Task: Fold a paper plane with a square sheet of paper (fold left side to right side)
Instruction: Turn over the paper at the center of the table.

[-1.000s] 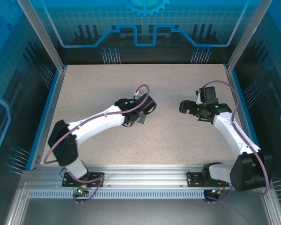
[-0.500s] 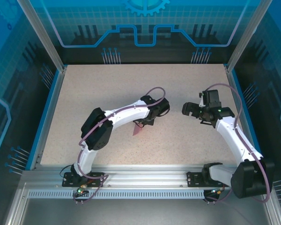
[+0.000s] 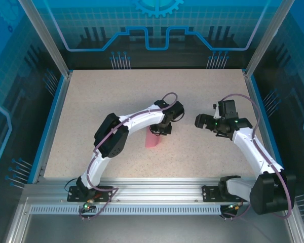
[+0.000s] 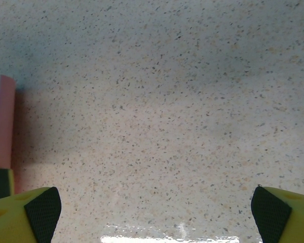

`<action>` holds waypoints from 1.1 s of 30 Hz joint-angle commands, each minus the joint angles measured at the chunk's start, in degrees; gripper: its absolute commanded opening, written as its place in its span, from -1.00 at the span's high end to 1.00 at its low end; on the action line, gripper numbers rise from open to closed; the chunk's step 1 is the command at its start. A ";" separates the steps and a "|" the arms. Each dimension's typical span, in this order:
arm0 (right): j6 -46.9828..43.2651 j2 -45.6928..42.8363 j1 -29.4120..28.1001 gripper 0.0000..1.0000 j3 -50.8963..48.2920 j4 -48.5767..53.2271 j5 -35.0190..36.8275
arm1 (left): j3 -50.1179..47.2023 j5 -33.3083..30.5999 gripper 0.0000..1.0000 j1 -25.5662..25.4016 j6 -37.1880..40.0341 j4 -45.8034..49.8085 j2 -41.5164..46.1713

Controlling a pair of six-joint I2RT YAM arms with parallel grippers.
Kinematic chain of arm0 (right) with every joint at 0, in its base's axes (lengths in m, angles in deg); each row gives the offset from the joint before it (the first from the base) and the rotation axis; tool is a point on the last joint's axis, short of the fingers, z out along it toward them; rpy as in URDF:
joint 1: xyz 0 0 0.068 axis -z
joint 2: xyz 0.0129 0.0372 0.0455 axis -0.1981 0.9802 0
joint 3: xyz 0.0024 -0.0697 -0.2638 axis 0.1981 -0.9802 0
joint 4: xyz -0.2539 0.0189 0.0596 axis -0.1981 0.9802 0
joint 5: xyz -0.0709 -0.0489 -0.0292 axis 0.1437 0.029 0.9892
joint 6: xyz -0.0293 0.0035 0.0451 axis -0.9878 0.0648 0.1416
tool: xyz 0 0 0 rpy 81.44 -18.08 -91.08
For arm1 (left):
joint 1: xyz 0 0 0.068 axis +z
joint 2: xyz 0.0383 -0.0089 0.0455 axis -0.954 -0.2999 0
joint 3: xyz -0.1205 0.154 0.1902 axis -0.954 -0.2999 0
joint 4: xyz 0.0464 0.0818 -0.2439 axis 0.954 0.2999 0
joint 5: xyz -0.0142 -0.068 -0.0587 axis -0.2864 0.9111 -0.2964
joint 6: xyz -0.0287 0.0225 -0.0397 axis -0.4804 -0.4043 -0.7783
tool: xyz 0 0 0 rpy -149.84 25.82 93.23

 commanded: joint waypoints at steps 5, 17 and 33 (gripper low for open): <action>-0.53 2.21 0.19 -0.99 -0.69 -2.17 -6.53 | -1.35 13.64 -0.01 1.29 5.42 -8.42 4.92; 1.59 14.72 -11.47 -0.30 6.42 -9.49 -12.99 | -25.56 22.81 -0.28 12.51 8.02 -26.29 26.38; 5.07 42.17 -19.44 0.79 24.31 -14.82 -14.00 | -45.18 39.63 -0.26 23.49 3.53 -42.74 27.39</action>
